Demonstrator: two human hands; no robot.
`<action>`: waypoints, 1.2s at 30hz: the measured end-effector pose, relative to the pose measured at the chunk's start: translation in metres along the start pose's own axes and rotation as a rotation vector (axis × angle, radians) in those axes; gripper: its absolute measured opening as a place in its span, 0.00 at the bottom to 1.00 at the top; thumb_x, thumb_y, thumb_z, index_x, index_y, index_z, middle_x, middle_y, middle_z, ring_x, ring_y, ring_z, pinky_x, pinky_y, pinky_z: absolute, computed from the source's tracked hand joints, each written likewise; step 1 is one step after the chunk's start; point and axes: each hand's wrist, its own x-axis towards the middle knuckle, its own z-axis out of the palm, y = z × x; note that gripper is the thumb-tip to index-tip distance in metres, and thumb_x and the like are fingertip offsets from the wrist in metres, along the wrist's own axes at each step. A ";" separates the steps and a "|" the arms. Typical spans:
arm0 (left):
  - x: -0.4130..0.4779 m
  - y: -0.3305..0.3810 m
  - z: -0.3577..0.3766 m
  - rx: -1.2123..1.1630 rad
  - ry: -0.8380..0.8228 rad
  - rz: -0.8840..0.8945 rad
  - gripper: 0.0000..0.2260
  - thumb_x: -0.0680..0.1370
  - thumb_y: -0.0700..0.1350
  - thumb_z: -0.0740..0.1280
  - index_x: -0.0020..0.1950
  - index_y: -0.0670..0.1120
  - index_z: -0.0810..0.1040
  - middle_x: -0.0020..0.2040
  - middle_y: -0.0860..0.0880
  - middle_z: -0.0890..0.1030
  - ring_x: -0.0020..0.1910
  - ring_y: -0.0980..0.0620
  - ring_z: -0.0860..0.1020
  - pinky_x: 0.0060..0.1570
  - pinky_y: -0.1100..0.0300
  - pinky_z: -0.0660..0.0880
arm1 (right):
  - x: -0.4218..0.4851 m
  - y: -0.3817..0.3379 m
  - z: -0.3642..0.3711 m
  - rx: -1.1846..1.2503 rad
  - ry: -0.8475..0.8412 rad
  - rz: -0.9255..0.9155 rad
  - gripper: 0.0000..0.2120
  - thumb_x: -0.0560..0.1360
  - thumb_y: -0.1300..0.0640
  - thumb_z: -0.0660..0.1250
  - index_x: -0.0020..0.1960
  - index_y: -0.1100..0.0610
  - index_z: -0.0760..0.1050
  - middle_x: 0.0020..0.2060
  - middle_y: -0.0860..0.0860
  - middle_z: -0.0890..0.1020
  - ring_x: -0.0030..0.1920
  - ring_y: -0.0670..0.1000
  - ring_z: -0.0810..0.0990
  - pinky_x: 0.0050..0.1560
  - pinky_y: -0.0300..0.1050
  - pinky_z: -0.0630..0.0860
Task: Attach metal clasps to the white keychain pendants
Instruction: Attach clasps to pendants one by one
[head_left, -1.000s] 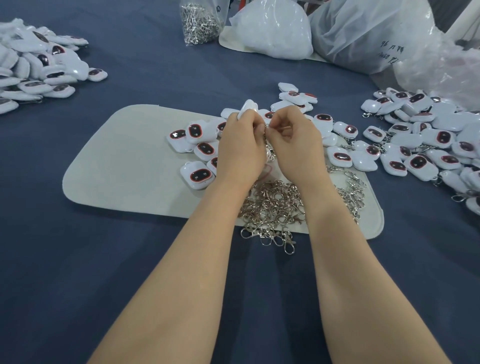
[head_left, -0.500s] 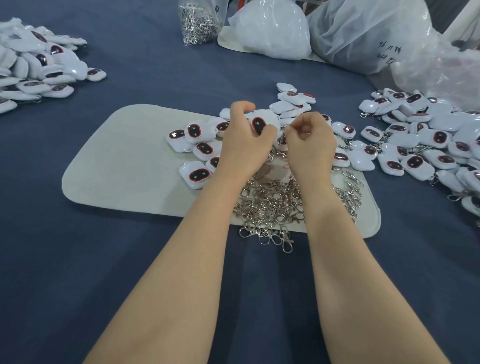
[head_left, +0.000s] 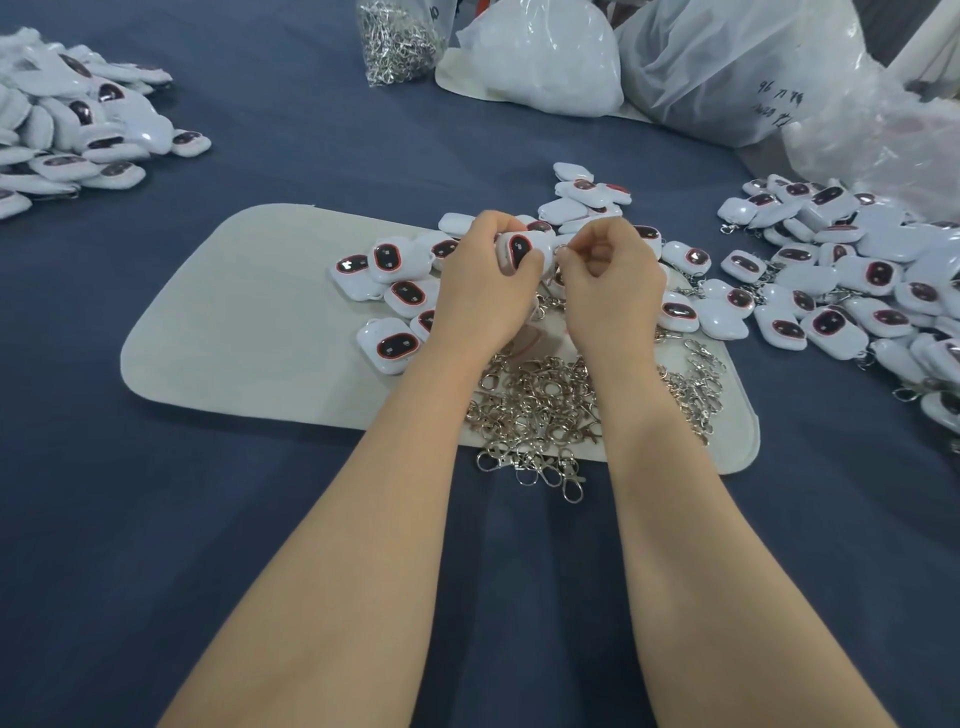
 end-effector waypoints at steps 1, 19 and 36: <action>0.000 0.000 0.000 -0.003 0.004 -0.004 0.06 0.77 0.42 0.64 0.52 0.50 0.71 0.41 0.56 0.74 0.47 0.47 0.79 0.46 0.59 0.73 | 0.000 0.000 0.000 0.000 0.005 0.002 0.02 0.74 0.65 0.66 0.46 0.59 0.75 0.34 0.41 0.73 0.33 0.38 0.71 0.39 0.25 0.68; 0.002 -0.001 0.001 0.070 0.046 0.024 0.09 0.78 0.41 0.63 0.58 0.45 0.73 0.42 0.58 0.72 0.43 0.53 0.74 0.40 0.67 0.66 | -0.004 0.000 0.004 -0.085 -0.026 -0.054 0.03 0.73 0.67 0.63 0.44 0.62 0.75 0.36 0.49 0.77 0.40 0.53 0.77 0.45 0.45 0.74; 0.008 0.007 -0.007 -0.842 0.025 -0.493 0.05 0.78 0.36 0.63 0.42 0.40 0.74 0.30 0.48 0.72 0.22 0.59 0.71 0.25 0.67 0.73 | -0.004 -0.009 0.004 0.244 -0.069 0.016 0.07 0.77 0.66 0.62 0.48 0.54 0.70 0.41 0.43 0.77 0.42 0.46 0.78 0.48 0.40 0.76</action>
